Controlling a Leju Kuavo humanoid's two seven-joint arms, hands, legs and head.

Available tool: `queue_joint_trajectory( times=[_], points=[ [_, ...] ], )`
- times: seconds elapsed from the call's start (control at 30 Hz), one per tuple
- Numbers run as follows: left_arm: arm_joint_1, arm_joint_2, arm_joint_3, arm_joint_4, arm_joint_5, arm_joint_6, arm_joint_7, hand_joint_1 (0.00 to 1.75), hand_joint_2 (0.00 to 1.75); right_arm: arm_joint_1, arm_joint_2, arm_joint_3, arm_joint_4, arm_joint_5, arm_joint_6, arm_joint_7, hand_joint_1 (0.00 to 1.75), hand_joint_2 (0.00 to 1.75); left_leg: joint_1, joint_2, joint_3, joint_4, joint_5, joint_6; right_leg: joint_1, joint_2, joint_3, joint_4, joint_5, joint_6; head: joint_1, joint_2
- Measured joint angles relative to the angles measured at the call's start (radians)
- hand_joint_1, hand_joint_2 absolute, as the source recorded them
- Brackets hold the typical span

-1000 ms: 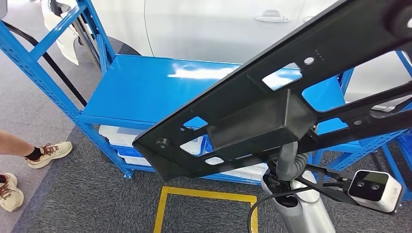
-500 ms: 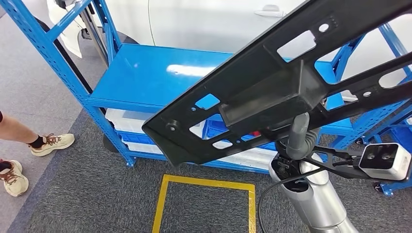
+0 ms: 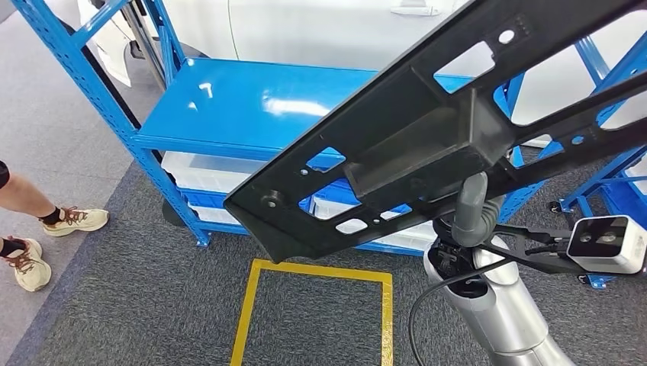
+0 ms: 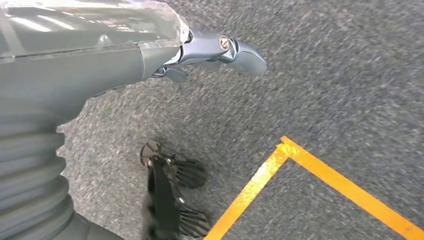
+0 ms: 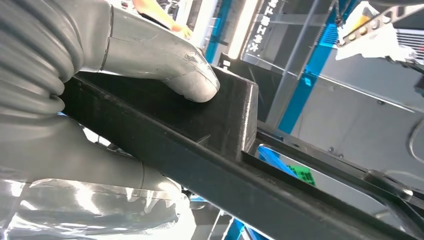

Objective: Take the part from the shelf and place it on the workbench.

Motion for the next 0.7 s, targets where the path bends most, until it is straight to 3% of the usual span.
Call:
queue_joint_trajectory(
  times=[0.07, 0.17, 0.23, 0.3, 0.33, 0.37, 0.4, 0.43, 0.5, 0.53, 0.63, 0.7],
  points=[
    [-0.001, 0.001, 0.0, 0.0, 0.0, 0.0, 0.005, 0.0, 1.75, -0.01, 0.003, 0.005, -0.01, 0.004, -0.021, 0.014, 1.75, 1.75, -0.009, 0.002, 0.049, -0.08, -0.017, 0.011, -0.002, -0.003, -0.002, -0.002, 0.012, 0.011, 0.0, 0.0],
    [0.001, 0.001, 0.0, 0.0, 0.0, -0.002, 0.01, 0.0, 1.75, -0.011, 0.012, 0.01, -0.038, 0.028, -0.042, 0.028, 1.75, 1.75, -0.009, 0.005, 0.048, -0.104, 0.005, 0.023, -0.007, -0.005, -0.006, 0.003, 0.015, 0.03, 0.0, 0.0],
    [0.003, 0.001, 0.0, 0.0, 0.0, -0.005, 0.012, 0.0, 1.75, -0.006, 0.015, 0.012, -0.06, 0.046, -0.043, 0.031, 1.75, 1.75, -0.003, 0.007, 0.041, -0.114, 0.025, 0.031, -0.009, -0.002, -0.036, 0.073, -0.04, 0.041, 0.0, 0.0],
    [0.004, 0.0, 0.0, 0.0, 0.0, -0.014, 0.014, 0.0, 1.75, 0.004, 0.017, 0.015, -0.071, 0.058, -0.037, 0.034, 1.75, 1.75, -0.003, 0.008, 0.026, -0.113, 0.037, 0.034, -0.015, -0.001, -0.084, 0.201, -0.118, 0.051, 0.0, 0.0],
    [0.004, -0.001, 0.0, 0.0, 0.0, -0.02, 0.014, 0.0, 1.75, 0.01, 0.019, 0.016, -0.073, 0.066, -0.031, 0.034, 1.75, 1.75, -0.003, 0.008, 0.019, -0.111, 0.042, 0.033, -0.018, -0.001, -0.097, 0.248, -0.137, 0.055, 0.0, 0.0],
    [0.005, -0.002, 0.0, 0.0, 0.0, -0.027, 0.014, 0.0, 1.75, 0.016, 0.023, 0.016, -0.074, 0.077, -0.021, 0.032, 1.75, 1.75, -0.002, 0.008, 0.012, -0.108, 0.045, 0.032, -0.021, -0.001, -0.095, 0.264, -0.139, 0.058, 0.0, 0.0],
    [0.005, -0.004, 0.0, 0.0, 0.0, -0.033, 0.014, 0.0, 1.75, 0.021, 0.028, 0.016, -0.074, 0.09, -0.011, 0.028, 1.75, 1.75, -0.001, 0.008, 0.006, -0.103, 0.046, 0.03, -0.024, -0.002, -0.073, 0.239, -0.124, 0.061, 0.0, 0.0],
    [0.005, -0.005, 0.0, 0.0, 0.0, -0.037, 0.014, 0.0, 1.75, 0.026, 0.035, 0.016, -0.074, 0.105, 0.0, 0.025, 1.75, 1.75, 0.001, 0.008, 0.001, -0.097, 0.045, 0.027, -0.027, -0.003, -0.034, 0.182, -0.097, 0.063, 0.0, 0.0],
    [0.005, -0.008, 0.0, 0.0, 0.0, -0.043, 0.015, 0.0, 1.75, 0.036, 0.053, 0.016, -0.08, 0.132, 0.016, 0.021, 1.75, 1.75, 0.0, 0.011, -0.008, -0.081, 0.041, 0.018, -0.027, -0.016, 0.037, 0.061, -0.064, 0.057, 0.0, 0.0],
    [0.005, -0.009, 0.0, 0.0, 0.0, -0.046, 0.015, 0.0, 1.75, 0.042, 0.064, 0.016, -0.084, 0.143, 0.023, 0.02, 1.75, 1.75, -0.002, 0.012, -0.012, -0.074, 0.038, 0.012, -0.025, -0.019, 0.054, 0.027, -0.059, 0.049, 0.0, 0.0],
    [0.007, -0.009, -0.001, 0.0, 0.0, -0.055, 0.015, 0.0, 1.75, 0.065, 0.087, 0.016, -0.095, 0.173, 0.043, 0.017, 1.75, 1.75, -0.003, 0.021, -0.016, -0.07, 0.036, -0.007, -0.02, -0.009, 0.053, 0.014, -0.055, 0.024, 0.0, 0.0],
    [0.007, -0.01, -0.001, 0.0, 0.0, -0.06, 0.015, 0.0, 1.75, 0.079, 0.095, 0.016, -0.099, 0.187, 0.054, 0.01, 1.75, 1.75, 0.001, 0.02, -0.026, -0.044, 0.013, -0.018, -0.022, 0.0, 0.052, 0.009, -0.049, 0.011, 0.0, 0.0]
  ],
)
